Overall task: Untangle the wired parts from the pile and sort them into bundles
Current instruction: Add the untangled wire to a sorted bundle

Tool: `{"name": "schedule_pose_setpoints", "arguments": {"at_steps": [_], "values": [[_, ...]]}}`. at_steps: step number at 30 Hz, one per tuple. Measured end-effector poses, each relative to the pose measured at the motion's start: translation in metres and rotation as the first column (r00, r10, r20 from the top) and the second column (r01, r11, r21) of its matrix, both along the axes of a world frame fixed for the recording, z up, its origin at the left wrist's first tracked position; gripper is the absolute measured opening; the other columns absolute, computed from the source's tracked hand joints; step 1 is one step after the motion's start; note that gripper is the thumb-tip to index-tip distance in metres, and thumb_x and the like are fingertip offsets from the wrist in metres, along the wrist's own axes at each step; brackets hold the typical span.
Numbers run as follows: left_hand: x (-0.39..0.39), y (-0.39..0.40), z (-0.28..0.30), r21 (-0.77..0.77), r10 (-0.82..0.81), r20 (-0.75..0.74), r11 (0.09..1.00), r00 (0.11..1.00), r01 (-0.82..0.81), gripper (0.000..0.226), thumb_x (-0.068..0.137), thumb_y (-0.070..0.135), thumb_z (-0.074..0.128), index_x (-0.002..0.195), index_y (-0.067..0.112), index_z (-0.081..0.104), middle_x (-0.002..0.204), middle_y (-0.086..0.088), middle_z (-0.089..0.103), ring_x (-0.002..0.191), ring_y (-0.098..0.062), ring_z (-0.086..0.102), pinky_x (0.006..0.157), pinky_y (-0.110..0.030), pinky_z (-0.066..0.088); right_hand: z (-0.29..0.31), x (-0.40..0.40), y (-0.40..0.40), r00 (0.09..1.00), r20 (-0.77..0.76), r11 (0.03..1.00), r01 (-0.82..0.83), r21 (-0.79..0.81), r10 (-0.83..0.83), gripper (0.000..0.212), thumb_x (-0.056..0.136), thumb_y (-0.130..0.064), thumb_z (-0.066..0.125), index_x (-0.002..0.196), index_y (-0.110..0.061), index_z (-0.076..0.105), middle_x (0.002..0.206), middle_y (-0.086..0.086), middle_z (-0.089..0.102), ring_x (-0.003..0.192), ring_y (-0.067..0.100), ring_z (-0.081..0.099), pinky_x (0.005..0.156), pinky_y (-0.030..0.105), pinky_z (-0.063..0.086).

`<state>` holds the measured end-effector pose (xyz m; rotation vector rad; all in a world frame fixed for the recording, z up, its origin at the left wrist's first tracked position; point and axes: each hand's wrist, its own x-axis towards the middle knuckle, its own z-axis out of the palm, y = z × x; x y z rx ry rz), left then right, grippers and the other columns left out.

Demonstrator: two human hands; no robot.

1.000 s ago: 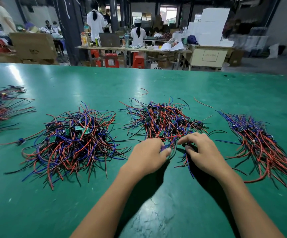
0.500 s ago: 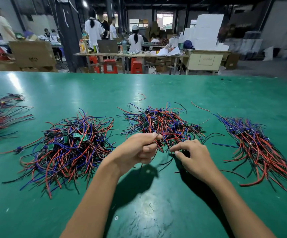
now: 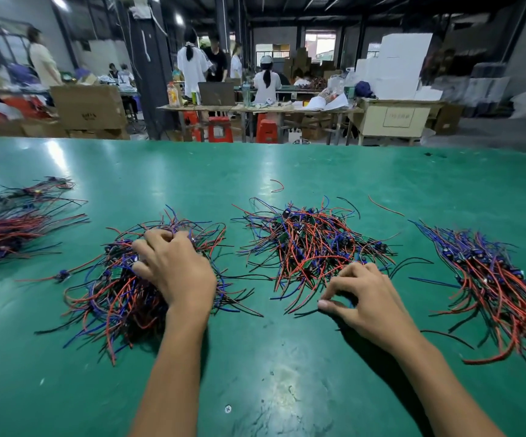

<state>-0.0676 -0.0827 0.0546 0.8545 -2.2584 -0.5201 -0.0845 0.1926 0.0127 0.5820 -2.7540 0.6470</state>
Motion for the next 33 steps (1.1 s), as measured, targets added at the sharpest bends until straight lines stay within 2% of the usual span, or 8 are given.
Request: {"name": "schedule_pose_setpoints", "arguments": {"at_steps": [9,12,14,17,20,26,30,33], "values": [[0.001,0.018,0.003,-0.124,-0.206,-0.059,0.972,0.977,0.198,0.067,0.064,0.003,0.074,0.124,0.031,0.059,0.134,-0.004,0.04,0.122,-0.024,0.025,0.088,-0.039,0.022,-0.003,0.003,-0.011,1.0,0.016,0.976,-0.023,0.217,0.02,0.018,0.099,-0.05,0.053,0.085,-0.041,0.058,0.109,-0.022,0.039,0.112,0.009,0.031,0.087,0.031,0.015],[0.002,0.029,0.002,-0.292,-0.485,0.129,0.815,0.865,0.501,0.061,0.062,0.005,0.069,0.111,0.042,0.066,0.123,0.015,0.049,0.116,-0.013,0.028,0.076,-0.031,0.009,-0.001,0.01,-0.015,0.996,-0.027,0.983,-0.087,-0.161,0.083,0.026,0.102,-0.034,0.056,0.077,-0.04,0.051,0.093,-0.02,0.053,0.097,0.002,0.043,0.082,0.035,0.021],[0.002,0.04,-0.001,-0.239,-0.577,0.315,0.72,0.753,0.652,0.047,0.068,0.009,0.065,0.1,0.042,0.073,0.11,0.019,0.061,0.11,-0.009,0.038,0.077,-0.034,0.012,0.005,0.012,-0.017,0.991,-0.027,0.868,-0.129,-0.48,0.132,0.024,0.102,-0.042,0.052,0.08,-0.033,0.055,0.076,-0.01,0.055,0.076,0.007,0.048,0.076,0.041,0.036],[0.003,0.051,-0.004,-0.119,-0.581,0.406,0.732,0.705,0.671,0.041,0.077,0.008,0.053,0.089,0.037,0.079,0.095,0.008,0.072,0.104,-0.014,0.053,0.093,-0.037,0.018,0.015,0.013,-0.02,0.983,0.014,0.713,-0.123,-0.69,0.184,0.027,0.096,-0.043,0.053,0.086,-0.019,0.06,0.072,0.002,0.054,0.069,0.021,0.047,0.071,0.049,0.044],[0.003,0.043,-0.002,-0.122,-0.542,0.264,0.802,0.798,0.585,0.044,0.078,0.011,0.044,0.084,0.037,0.079,0.087,0.01,0.074,0.098,-0.011,0.057,0.094,-0.036,0.024,0.015,0.014,-0.024,0.979,0.051,0.673,-0.097,-0.733,0.197,0.022,0.093,-0.038,0.059,0.089,-0.017,0.063,0.072,0.0,0.056,0.07,0.018,0.05,0.07,0.043,0.045],[0.007,0.031,0.015,0.422,-0.281,-0.519,0.737,0.807,0.528,0.061,0.065,-0.004,0.036,0.082,0.036,0.078,0.092,0.008,0.078,0.074,-0.012,0.072,0.056,-0.023,0.047,0.016,0.014,-0.026,0.953,0.181,0.502,0.035,-0.864,0.244,0.015,0.091,-0.025,0.068,0.096,-0.01,0.065,0.067,-0.002,0.061,0.052,0.007,0.047,0.05,0.016,0.039],[0.008,0.015,0.013,0.292,-0.019,-0.533,0.934,0.846,0.205,0.075,0.066,-0.017,0.039,0.112,0.03,0.076,0.127,-0.001,0.065,0.116,-0.024,0.052,0.098,-0.033,0.044,0.019,0.013,-0.024,0.921,0.307,0.426,0.183,-0.886,0.242,0.013,0.095,-0.003,0.063,0.103,-0.011,0.068,0.067,0.001,0.068,0.043,0.013,0.046,0.043,0.02,0.042],[0.009,0.005,0.016,0.405,0.198,-0.511,0.914,0.836,0.031,0.08,0.065,-0.015,0.041,0.116,0.037,0.073,0.14,-0.002,0.05,0.122,-0.027,0.042,0.094,-0.023,0.022,0.021,0.013,-0.022,0.906,0.333,0.374,0.223,-0.9,0.26,0.016,0.094,-0.001,0.064,0.105,-0.012,0.069,0.067,0.003,0.069,0.043,0.012,0.048,0.044,0.022,0.046]]}}
